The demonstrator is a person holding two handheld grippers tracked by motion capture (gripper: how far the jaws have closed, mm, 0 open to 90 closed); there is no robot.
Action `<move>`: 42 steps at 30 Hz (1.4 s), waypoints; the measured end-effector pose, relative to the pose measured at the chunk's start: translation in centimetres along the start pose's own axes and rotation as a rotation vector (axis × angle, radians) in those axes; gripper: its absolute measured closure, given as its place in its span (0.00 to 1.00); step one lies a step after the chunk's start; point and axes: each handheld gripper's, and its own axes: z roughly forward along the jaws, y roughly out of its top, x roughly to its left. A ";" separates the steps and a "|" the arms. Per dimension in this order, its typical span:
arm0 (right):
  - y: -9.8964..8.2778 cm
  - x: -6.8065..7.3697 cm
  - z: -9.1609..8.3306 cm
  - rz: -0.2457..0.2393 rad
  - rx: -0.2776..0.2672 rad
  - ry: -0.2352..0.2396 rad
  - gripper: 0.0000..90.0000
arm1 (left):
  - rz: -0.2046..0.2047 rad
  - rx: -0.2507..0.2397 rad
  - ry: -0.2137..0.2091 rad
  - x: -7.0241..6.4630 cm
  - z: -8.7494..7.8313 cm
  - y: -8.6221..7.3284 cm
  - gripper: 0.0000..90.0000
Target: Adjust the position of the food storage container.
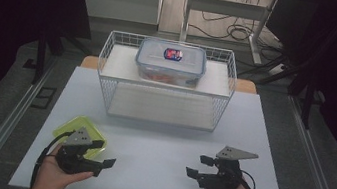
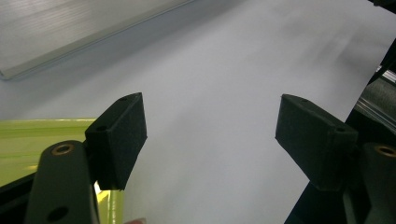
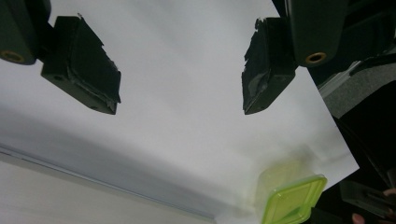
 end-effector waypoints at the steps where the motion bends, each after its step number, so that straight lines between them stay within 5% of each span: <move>1: 0.0 0.0 0.0 0.002 -0.001 -0.002 0.31 | -0.004 0.001 0.002 0.1 -0.2 0.0 0.27; 8: -0.1 -0.1 -0.1 0.009 0.007 -0.005 0.31 | -0.022 -0.007 0.012 0.7 -1.1 -0.3 0.27; 18: -0.1 -0.4 0.0 0.028 0.012 -0.019 0.29 | -0.072 0.015 0.013 3.7 -4.3 -0.5 0.25; 25: -0.2 -0.5 0.4 0.031 0.030 -0.015 0.29 | -0.119 0.058 0.072 5.8 -7.3 -3.3 0.26; 34: -0.1 -0.4 1.0 0.027 0.053 -0.011 0.29 | -0.141 0.202 0.089 6.0 -7.0 -6.0 0.54; 42: -0.1 -0.5 1.2 0.029 0.057 -0.010 0.29 | -0.079 0.312 0.087 5.2 -4.8 -6.6 0.76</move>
